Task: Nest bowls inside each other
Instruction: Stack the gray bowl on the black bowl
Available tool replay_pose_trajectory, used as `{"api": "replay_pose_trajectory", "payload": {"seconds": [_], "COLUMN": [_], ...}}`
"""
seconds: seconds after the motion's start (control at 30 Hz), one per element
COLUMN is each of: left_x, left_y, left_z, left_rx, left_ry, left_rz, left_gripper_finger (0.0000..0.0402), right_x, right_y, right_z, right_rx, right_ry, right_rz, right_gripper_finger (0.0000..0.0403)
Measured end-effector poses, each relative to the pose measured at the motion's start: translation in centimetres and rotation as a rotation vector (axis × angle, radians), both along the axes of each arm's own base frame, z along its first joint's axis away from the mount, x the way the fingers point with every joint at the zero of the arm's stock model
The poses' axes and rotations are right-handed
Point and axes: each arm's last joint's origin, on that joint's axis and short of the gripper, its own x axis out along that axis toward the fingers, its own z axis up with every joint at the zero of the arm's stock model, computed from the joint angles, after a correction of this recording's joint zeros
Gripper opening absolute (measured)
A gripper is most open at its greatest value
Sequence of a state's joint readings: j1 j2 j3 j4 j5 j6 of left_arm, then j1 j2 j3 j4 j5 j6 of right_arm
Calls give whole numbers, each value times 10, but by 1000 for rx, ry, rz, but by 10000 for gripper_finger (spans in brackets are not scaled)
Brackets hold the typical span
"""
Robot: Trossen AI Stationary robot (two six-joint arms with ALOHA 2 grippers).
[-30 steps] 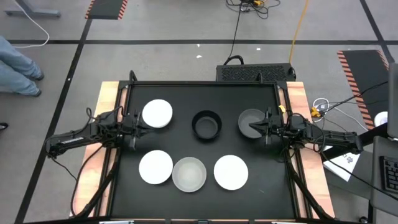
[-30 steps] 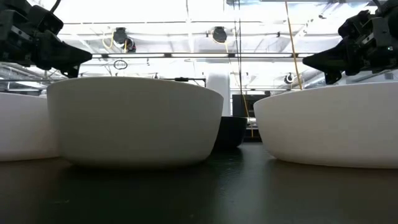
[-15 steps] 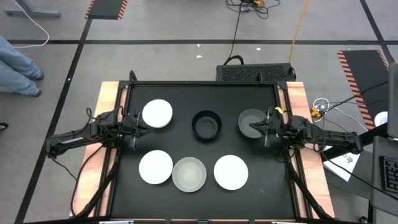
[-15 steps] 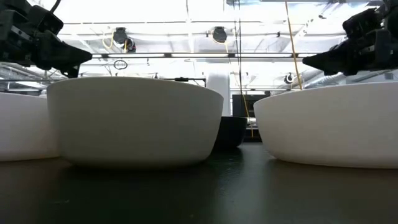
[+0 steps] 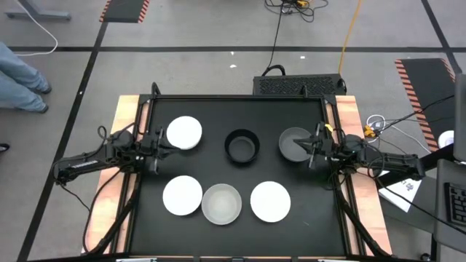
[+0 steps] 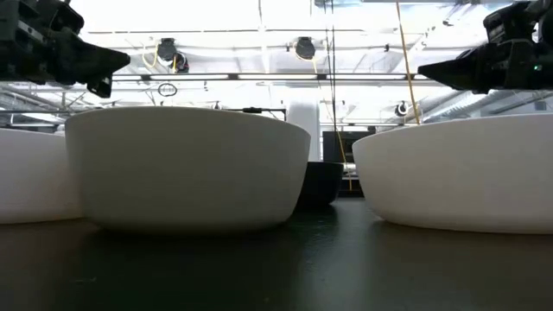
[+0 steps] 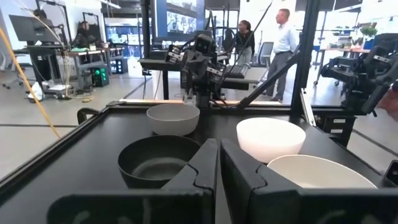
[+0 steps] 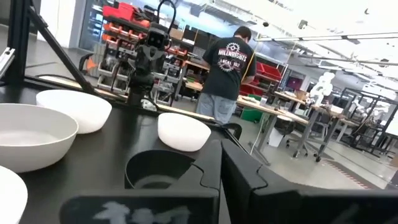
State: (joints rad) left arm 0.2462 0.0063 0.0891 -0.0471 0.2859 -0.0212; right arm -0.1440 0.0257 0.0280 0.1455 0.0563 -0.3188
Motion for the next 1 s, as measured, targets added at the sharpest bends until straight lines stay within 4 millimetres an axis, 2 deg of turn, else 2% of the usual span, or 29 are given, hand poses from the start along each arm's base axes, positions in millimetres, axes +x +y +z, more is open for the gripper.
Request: {"api": "replay_pose_trajectory", "payload": {"seconds": [0.4,0.67,1.0], "left_x": [0,0,0], "left_y": [0,0,0], "left_z": [0,1,4], "left_rx": [15,18,50], "left_ry": [2,-7,-44], "left_rz": [1,1,8], "left_gripper_finger": [21,21,21], "right_x": [0,0,0], "right_y": [0,-1,-1], "right_z": [0,2,2], "right_rx": [5,274,434], "right_ry": [-3,-74,-106], "right_rz": [1,25,48], "right_gripper_finger": [0,0,0]}}
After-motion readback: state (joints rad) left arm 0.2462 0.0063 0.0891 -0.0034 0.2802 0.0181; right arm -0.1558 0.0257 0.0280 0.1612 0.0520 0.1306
